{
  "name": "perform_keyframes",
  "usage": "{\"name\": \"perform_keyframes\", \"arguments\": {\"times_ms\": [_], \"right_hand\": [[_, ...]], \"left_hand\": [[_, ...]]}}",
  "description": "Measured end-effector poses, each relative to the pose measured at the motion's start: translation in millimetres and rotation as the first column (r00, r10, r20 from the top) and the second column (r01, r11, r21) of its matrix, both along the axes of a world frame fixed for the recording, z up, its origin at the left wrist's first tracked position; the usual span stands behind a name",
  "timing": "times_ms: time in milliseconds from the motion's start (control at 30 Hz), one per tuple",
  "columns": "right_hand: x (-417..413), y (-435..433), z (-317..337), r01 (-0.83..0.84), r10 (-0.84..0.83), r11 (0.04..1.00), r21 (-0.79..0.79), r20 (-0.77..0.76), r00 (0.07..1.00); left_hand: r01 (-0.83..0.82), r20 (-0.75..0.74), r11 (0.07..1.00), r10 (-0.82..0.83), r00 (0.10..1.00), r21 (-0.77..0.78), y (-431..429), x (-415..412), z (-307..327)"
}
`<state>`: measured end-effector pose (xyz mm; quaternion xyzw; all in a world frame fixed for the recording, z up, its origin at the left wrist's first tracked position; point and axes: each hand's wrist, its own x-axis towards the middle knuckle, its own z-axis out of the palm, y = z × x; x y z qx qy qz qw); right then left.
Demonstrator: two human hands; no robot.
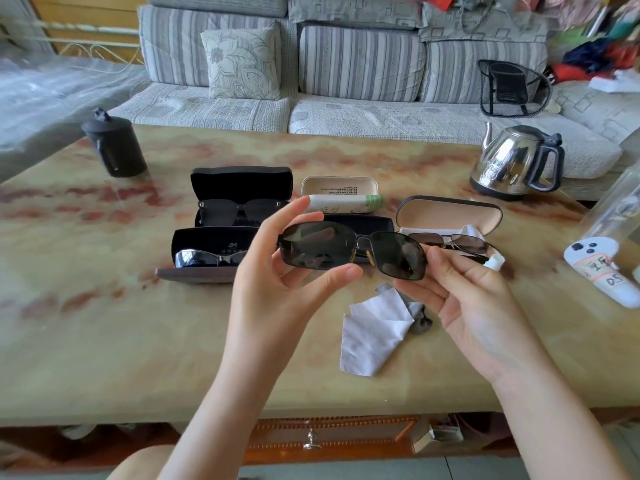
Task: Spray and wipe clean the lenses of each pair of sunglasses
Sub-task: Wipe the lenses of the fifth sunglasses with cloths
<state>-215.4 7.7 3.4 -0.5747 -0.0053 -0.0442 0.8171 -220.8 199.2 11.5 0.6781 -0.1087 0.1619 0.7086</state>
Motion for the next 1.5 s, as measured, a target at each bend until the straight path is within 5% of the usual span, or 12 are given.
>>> {"name": "perform_keyframes", "arguments": {"times_ms": [633, 900, 1033, 1133, 1367, 1500], "right_hand": [[20, -16, 26, 0.007, -0.008, 0.999, -0.054, -0.024, 1.000], [76, -38, 55, -0.008, -0.002, 0.989, -0.148, -0.069, 0.998], [129, -49, 62, -0.031, 0.009, 0.989, -0.144, -0.151, 0.988], [170, -50, 59, -0.047, 0.004, 0.974, -0.220, -0.190, 0.982], [247, -45, 40, -0.096, 0.009, 0.930, -0.354, -0.238, 0.971], [278, -49, 29, -0.097, 0.002, 0.919, -0.383, -0.241, 0.971]], "left_hand": [[0.008, -0.001, 0.999, -0.008, 1.000, -0.039, -12, 20, 4], [0.172, -0.192, 0.985, -0.170, 0.966, -0.010, -1, 72, 37], [0.250, -0.351, 0.945, -0.311, 0.883, -0.208, 14, 132, 42], [0.221, -0.441, 0.952, -0.295, 0.848, -0.212, 17, 175, 36], [0.087, -0.536, 0.996, -0.053, 0.842, 0.037, 1, 238, 18], [0.060, -0.395, 0.869, 0.161, 0.904, 0.492, -5, 254, 3]]}}
